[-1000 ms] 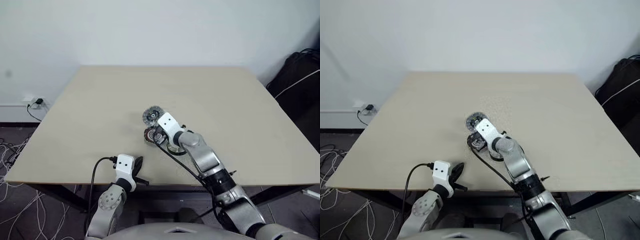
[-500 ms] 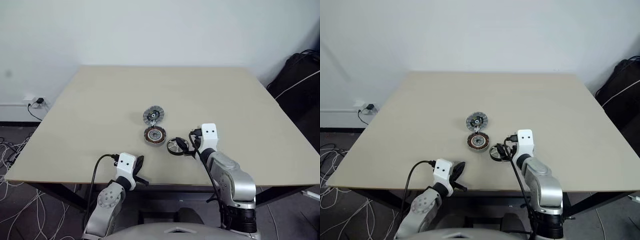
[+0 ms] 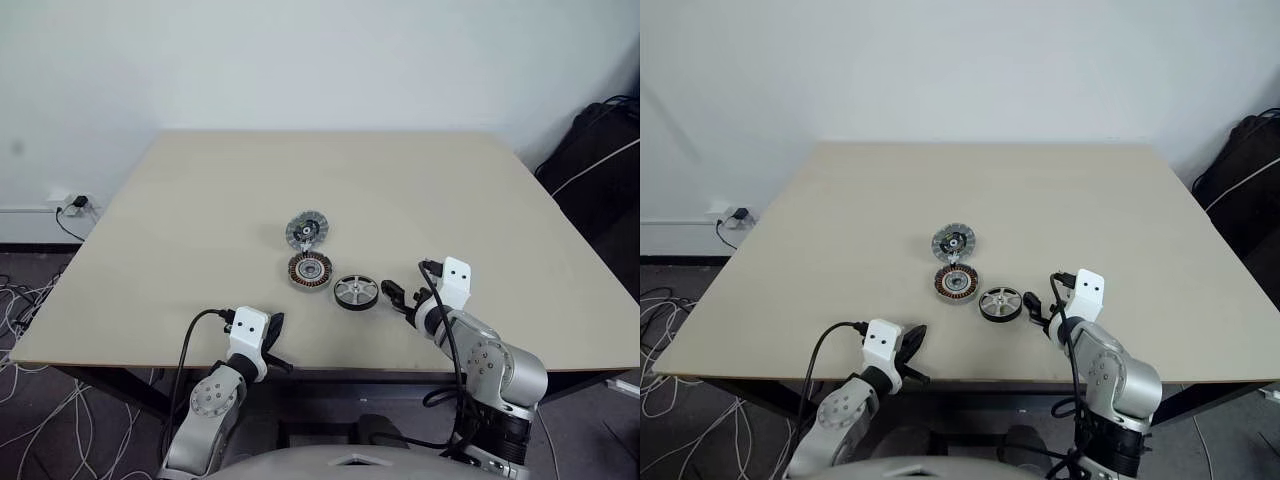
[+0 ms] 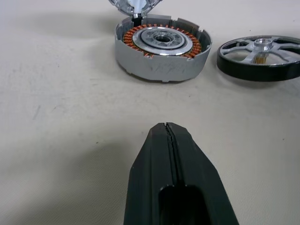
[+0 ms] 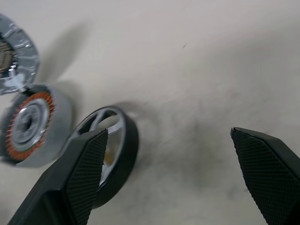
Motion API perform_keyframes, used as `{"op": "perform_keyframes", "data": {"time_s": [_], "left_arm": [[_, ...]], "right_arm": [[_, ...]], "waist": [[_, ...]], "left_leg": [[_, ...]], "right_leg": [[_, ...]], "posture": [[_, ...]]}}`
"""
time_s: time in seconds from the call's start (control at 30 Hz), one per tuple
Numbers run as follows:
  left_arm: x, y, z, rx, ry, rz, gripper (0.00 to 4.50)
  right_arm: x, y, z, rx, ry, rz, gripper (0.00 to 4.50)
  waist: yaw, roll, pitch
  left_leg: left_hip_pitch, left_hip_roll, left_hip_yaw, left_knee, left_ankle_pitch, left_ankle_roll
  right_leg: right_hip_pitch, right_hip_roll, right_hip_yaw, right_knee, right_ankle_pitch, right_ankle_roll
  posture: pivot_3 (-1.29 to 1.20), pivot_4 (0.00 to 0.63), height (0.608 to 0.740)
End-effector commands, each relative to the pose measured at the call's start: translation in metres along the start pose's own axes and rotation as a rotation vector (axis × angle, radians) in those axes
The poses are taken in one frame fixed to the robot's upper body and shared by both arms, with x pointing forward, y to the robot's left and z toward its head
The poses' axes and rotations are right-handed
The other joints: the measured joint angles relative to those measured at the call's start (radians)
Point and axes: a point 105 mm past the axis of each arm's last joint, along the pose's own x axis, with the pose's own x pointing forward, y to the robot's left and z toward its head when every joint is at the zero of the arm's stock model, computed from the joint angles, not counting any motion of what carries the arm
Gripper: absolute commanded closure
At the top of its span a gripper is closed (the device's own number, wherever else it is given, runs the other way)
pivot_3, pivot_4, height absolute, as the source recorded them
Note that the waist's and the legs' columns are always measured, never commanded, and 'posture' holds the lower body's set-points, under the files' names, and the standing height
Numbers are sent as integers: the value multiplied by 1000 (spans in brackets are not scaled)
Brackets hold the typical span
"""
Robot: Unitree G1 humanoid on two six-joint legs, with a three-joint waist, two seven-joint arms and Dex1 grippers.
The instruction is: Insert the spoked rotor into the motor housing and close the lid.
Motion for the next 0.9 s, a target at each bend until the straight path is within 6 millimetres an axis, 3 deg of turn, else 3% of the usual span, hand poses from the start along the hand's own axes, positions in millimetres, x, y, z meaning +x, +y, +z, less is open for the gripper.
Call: {"op": "perform_keyframes", "data": {"time_s": [0.03,0.33,0.7,0.87,0.9], "left_arm": [[1,-1,15,14,-53,-9,4500],[0,0,13,6,-45,-6,4500],[0,2,9,6,-36,-5,4500],[0,3,8,8,-33,-6,4500],[0,3,8,9,-33,-6,4500]], "right_arm": [[5,39,-9,114,41,157,27],[11,43,-22,205,121,189,27],[16,67,-29,335,177,346,27],[21,68,-36,353,205,345,27],[22,69,-37,366,210,348,204]], "waist": [[0,0,0],[-2,0,0],[-9,1,1],[-10,1,2],[-10,1,2]], "left_leg": [[0,0,0,0,0,0],[0,0,0,0,0,0],[0,0,0,0,0,0],[0,0,0,0,0,0],[0,0,0,0,0,0]], "right_leg": [[0,0,0,0,0,0],[0,0,0,0,0,0],[0,1,0,-1,0,0],[0,0,0,-1,0,0],[0,0,0,-1,0,0]], "posture": [[0,0,740],[0,0,740],[0,0,740],[0,0,740],[0,0,740]]}}
